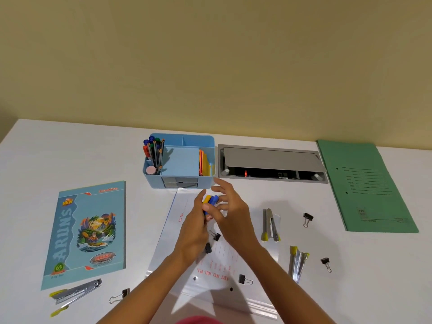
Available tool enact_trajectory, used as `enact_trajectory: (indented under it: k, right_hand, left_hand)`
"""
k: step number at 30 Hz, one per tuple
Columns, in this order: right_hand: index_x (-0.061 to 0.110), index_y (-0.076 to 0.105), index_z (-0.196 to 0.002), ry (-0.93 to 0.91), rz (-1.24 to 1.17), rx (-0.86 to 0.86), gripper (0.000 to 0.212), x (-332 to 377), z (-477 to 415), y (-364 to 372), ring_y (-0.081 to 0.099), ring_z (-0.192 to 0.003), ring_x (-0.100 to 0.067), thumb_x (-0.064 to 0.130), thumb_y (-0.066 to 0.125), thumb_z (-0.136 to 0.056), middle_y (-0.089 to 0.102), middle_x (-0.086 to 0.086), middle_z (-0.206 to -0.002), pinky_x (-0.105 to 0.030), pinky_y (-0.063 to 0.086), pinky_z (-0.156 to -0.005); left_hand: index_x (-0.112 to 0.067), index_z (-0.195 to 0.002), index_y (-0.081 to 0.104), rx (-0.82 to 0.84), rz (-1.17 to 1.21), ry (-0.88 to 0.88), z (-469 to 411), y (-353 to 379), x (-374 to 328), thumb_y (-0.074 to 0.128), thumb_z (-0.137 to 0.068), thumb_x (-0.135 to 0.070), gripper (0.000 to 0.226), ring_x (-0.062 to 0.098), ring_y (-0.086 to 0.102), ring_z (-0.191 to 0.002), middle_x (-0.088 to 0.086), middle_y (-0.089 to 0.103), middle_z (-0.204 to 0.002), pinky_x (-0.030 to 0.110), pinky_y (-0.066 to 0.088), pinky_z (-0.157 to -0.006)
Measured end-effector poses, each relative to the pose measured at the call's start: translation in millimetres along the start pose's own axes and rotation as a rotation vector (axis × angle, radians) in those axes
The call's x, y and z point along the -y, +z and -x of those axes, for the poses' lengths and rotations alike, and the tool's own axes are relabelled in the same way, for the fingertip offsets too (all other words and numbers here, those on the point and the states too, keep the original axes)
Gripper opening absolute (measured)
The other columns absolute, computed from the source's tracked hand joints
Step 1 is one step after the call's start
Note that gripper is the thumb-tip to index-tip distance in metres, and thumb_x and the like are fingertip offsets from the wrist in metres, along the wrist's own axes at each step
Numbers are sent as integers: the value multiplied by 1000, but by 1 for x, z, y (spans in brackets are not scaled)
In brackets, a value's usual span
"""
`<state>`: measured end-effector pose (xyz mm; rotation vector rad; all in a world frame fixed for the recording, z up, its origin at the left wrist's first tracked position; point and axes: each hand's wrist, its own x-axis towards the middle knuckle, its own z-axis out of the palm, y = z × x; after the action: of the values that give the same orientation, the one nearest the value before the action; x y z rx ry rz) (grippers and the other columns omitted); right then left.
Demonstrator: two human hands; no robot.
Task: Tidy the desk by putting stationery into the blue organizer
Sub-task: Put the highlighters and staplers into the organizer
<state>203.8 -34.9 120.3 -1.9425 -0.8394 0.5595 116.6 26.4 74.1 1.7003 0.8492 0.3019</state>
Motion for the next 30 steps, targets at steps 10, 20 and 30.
enact_trajectory:
  k: [10, 20, 30]
  right_hand:
    - [2, 71, -95, -210, 126, 96, 13, 11, -18, 2, 64, -87, -22, 11, 64, -88, 71, -13, -94, -15, 46, -82]
    - [0, 72, -90, -55, -13, 87, 10, 0, -32, -20, 65, -74, -16, 2, 63, -87, 71, -12, -87, -16, 55, -70]
    - [-2, 73, -96, -23, -45, 237, 14, 15, -51, -27, 66, -61, 0, 2, 67, -84, 70, -9, -87, -11, 55, -65]
  left_hand:
    - [-41, -138, -2, 77, -37, 74, -12, -21, 0, 47, -96, -12, 70, 5, 49, -110, -13, 42, -127, -8, 31, -82]
    - [-27, -109, 54, 183, -519, 144, -27, -49, 13, 51, -94, -40, 20, 10, 60, -73, -3, 68, -92, 23, 52, -70]
    - [-26, -70, 58, 41, -462, 139, -43, -56, 14, 58, -87, -31, 18, 12, 49, -52, -5, 54, -56, 26, 41, -54]
